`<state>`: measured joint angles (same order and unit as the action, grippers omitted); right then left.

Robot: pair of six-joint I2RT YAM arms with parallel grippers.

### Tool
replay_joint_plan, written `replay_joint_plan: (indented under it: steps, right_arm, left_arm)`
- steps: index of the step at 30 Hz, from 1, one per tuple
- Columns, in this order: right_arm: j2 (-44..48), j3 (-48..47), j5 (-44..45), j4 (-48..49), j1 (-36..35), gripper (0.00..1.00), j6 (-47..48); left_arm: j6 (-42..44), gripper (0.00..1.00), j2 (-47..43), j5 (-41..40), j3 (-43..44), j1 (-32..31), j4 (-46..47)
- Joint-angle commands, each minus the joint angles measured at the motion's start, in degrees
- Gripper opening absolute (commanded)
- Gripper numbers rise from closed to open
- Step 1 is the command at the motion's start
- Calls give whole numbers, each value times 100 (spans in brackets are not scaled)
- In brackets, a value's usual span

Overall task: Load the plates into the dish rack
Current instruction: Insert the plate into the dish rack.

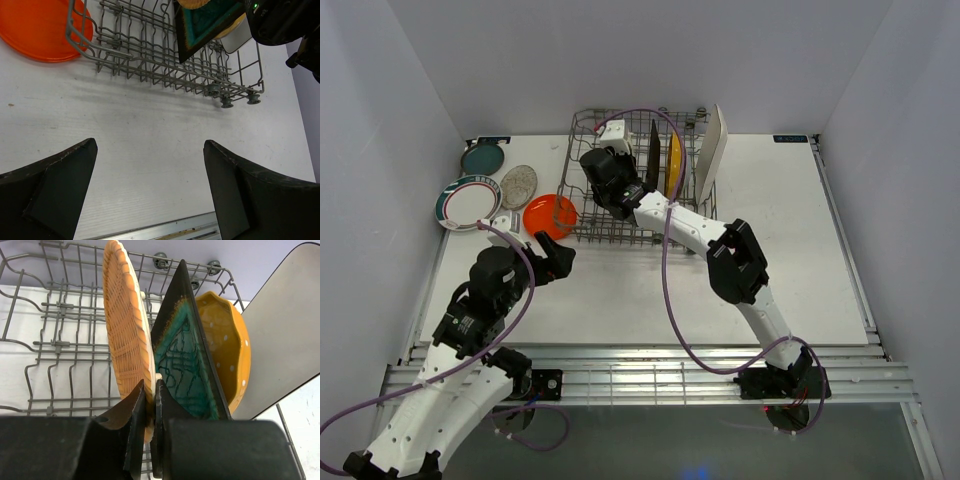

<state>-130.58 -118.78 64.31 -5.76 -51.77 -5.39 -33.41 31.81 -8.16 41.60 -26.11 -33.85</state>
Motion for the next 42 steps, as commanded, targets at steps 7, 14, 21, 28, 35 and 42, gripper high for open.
replay_joint_plan:
  steps: [7,14,21,28,35,42]
  right_arm:
    - [7,-40,582,866,18,8,108]
    - [-72,92,688,892,62,8,29]
    - [-318,-4,889,901,88,8,46]
    - [-477,83,1048,1086,105,8,240]
    - [-459,101,855,638,167,8,-278]
    - [-284,180,65,-512,334,8,-1569]
  left_arm:
    - [89,98,-17,104,-47,-8,80]
    - [106,98,0,166,-38,-17,80]
    - [106,98,-8,192,-47,-8,89]
    - [115,98,-52,227,-47,-8,89]
    - [115,98,-61,219,-56,-8,89]
    - [115,98,-61,219,-56,-8,97]
